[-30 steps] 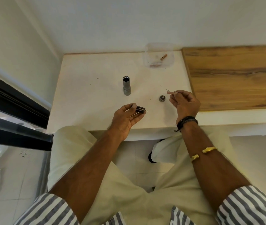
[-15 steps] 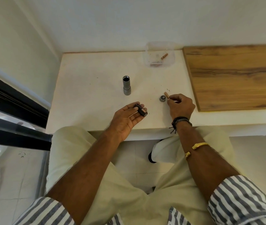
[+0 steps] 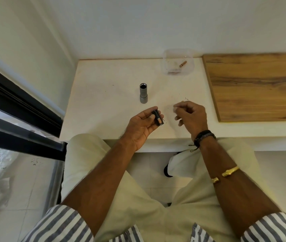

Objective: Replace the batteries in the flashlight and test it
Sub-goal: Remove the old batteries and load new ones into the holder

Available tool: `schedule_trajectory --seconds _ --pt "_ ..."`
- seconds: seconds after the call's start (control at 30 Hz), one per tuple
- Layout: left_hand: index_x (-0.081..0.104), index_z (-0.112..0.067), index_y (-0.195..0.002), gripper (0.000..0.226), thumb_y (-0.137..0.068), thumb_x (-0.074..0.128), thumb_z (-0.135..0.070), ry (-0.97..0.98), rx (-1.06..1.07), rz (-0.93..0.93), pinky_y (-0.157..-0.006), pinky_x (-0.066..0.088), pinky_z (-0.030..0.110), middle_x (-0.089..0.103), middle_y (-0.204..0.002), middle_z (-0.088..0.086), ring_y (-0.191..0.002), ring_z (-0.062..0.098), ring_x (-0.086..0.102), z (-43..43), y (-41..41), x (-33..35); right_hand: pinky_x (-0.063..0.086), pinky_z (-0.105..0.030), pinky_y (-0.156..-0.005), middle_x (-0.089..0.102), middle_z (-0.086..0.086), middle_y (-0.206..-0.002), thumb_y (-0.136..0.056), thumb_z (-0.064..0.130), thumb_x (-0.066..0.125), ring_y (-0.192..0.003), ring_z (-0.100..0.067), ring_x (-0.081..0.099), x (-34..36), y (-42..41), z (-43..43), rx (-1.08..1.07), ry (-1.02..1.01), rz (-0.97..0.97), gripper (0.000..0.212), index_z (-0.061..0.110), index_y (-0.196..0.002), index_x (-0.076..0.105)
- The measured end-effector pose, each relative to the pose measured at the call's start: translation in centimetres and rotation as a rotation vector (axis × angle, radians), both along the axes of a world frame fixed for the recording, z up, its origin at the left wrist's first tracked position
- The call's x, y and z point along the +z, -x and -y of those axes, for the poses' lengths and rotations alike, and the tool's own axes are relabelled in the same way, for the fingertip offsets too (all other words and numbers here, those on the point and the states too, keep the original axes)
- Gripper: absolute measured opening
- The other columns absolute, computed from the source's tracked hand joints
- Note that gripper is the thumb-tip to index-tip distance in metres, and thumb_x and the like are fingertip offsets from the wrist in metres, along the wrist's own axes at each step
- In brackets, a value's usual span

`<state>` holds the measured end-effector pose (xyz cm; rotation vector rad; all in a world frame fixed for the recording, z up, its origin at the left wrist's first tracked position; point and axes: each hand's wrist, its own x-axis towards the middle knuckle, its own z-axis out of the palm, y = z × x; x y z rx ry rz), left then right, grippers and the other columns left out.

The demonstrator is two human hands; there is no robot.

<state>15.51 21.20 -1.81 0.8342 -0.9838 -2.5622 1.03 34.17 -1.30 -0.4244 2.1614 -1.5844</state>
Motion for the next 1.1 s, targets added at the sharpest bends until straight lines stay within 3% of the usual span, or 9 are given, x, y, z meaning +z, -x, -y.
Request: schedule_trajectory --seconds 0.17,0.3,0.47,0.63,0.87,1.1 --pt "0.059 -0.002 -0.129 0.032 -0.099 0.049 0.001 0.082 0.0 0.056 -0.084 0.059 0.035 0.069 -0.117 0.021 -0.105 0.031 0.07 0.0 -0.2 0.3 0.063 -0.029 -0.064 0.076 -0.002 -0.086 -0.089 0.006 0.074 -0.069 -0.018 0.075 1.7 -2.1 -0.6 0.307 -0.026 -0.179 0.016 0.011 -0.104 0.077" --pt "0.065 -0.009 -0.123 0.027 -0.099 0.054 -0.007 0.153 -0.027 0.123 -0.08 0.059 0.034 0.072 -0.114 0.015 -0.1 0.031 0.071 -0.1 -0.5 0.1 0.06 -0.025 -0.077 0.077 -0.003 -0.092 -0.087 0.009 0.078 -0.077 -0.016 0.074 1.9 -2.9 -0.7 0.398 -0.091 -0.332 0.018 0.01 -0.104 0.078" --pt "0.07 -0.015 -0.116 0.022 -0.097 0.06 -0.012 0.254 -0.071 0.185 -0.076 0.059 0.035 0.075 -0.11 0.009 -0.099 0.029 0.073 -0.2 -0.7 -0.1 0.055 -0.011 -0.077 0.077 -0.004 -0.098 -0.087 0.011 0.079 -0.077 -0.006 0.068 2.1 -3.3 -0.9 0.447 -0.132 -0.391 0.018 0.011 -0.105 0.079" --pt "0.071 -0.015 -0.112 0.019 -0.096 0.062 -0.011 0.313 -0.069 0.208 -0.074 0.06 0.032 0.076 -0.105 0.006 -0.094 0.026 0.074 -0.2 -0.8 0.2 0.06 -0.025 -0.082 0.078 -0.003 -0.097 -0.086 0.014 0.08 -0.079 -0.014 0.073 2.4 -3.2 -1.1 0.49 -0.141 -0.421 0.02 0.011 -0.105 0.079" --pt "0.068 -0.006 -0.117 0.023 -0.094 0.063 -0.008 0.37 -0.084 0.245 -0.074 0.062 0.034 0.074 -0.106 0.015 -0.088 0.027 0.074 -0.5 -0.8 0.3 0.061 -0.02 -0.076 0.074 0.001 -0.096 -0.081 0.011 0.082 -0.073 -0.007 0.072 2.4 -3.5 -1.2 0.537 -0.149 -0.554 0.024 0.018 -0.103 0.078" --pt "0.067 -0.002 -0.118 0.027 -0.092 0.066 -0.008 0.325 -0.076 0.257 -0.073 0.062 0.035 0.073 -0.11 0.018 -0.09 0.032 0.073 -0.7 -0.8 0.5 0.062 -0.027 -0.074 0.073 -0.005 -0.097 -0.078 0.001 0.075 -0.082 -0.017 0.07 2.1 -4.0 -0.8 0.6 -0.088 -0.654 0.031 0.016 -0.104 0.08"
